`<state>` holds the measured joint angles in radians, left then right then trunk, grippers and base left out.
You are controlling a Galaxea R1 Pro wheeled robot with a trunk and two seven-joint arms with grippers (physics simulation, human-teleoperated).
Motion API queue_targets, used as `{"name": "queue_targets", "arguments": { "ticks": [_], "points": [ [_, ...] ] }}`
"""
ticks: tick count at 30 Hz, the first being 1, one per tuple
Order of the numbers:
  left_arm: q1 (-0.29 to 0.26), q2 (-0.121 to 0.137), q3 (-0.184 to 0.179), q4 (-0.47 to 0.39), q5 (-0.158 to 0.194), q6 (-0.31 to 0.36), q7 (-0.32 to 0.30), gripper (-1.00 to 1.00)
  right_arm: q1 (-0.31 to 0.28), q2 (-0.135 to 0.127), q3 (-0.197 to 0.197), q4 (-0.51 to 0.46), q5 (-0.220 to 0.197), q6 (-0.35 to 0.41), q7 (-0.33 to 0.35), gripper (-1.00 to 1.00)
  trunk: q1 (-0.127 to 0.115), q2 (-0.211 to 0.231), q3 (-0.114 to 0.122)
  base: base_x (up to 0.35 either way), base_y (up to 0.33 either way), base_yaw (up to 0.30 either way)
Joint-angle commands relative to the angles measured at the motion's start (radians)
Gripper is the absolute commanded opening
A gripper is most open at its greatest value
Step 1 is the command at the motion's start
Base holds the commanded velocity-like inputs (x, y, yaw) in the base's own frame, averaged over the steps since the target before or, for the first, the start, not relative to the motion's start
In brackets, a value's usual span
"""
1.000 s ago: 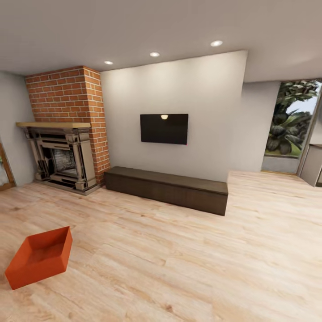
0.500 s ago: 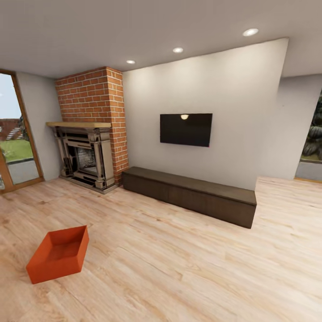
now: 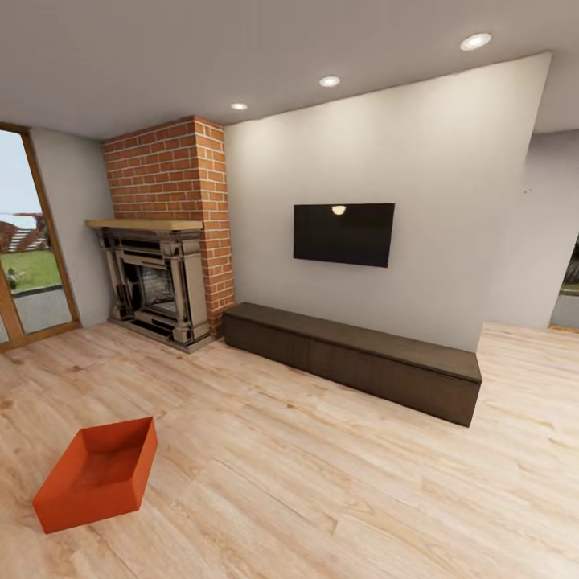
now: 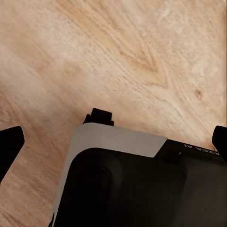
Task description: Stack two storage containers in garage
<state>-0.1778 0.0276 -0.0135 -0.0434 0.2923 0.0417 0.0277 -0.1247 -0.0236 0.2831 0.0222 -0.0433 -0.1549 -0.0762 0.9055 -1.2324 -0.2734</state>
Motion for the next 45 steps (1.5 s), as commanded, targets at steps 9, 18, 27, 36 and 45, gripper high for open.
{"name": "queue_targets", "arguments": {
  "ticks": [9,18,27,36,45],
  "points": [
    [0.0,0.0,-0.002,-0.002,0.005,0.004,0.003,1.0,-0.001,-0.003,0.012,0.002,-0.005,-0.005,-0.003,1.0,0.001,-0.001,-0.001,0.327,0.0,0.0],
    [0.0,0.0,-0.002,-0.002,0.005,0.006,0.003,1.0,-0.001,0.004,0.007,0.002,-0.007,-0.005,-0.003,1.0,0.001,-0.001,-0.001,0.327,0.0,0.0],
    [0.0,0.0,-0.002,-0.002,0.005,0.006,0.003,1.0,-0.001,0.006,0.004,0.002,-0.009,-0.005,-0.004,1.0,0.001,-0.001,-0.001,0.327,0.0,0.0],
    [0.0,0.001,-0.002,-0.002,0.005,0.004,0.002,1.0,-0.001,0.005,0.0,0.002,-0.014,-0.006,-0.004,1.0,0.001,-0.001,-0.001,0.327,0.0,0.029],
    [0.0,0.001,-0.002,-0.002,0.005,0.004,0.002,1.0,-0.001,0.004,-0.001,0.002,-0.015,-0.006,-0.004,1.0,0.001,-0.001,-0.001,0.327,0.0,0.248]
  ]
}}
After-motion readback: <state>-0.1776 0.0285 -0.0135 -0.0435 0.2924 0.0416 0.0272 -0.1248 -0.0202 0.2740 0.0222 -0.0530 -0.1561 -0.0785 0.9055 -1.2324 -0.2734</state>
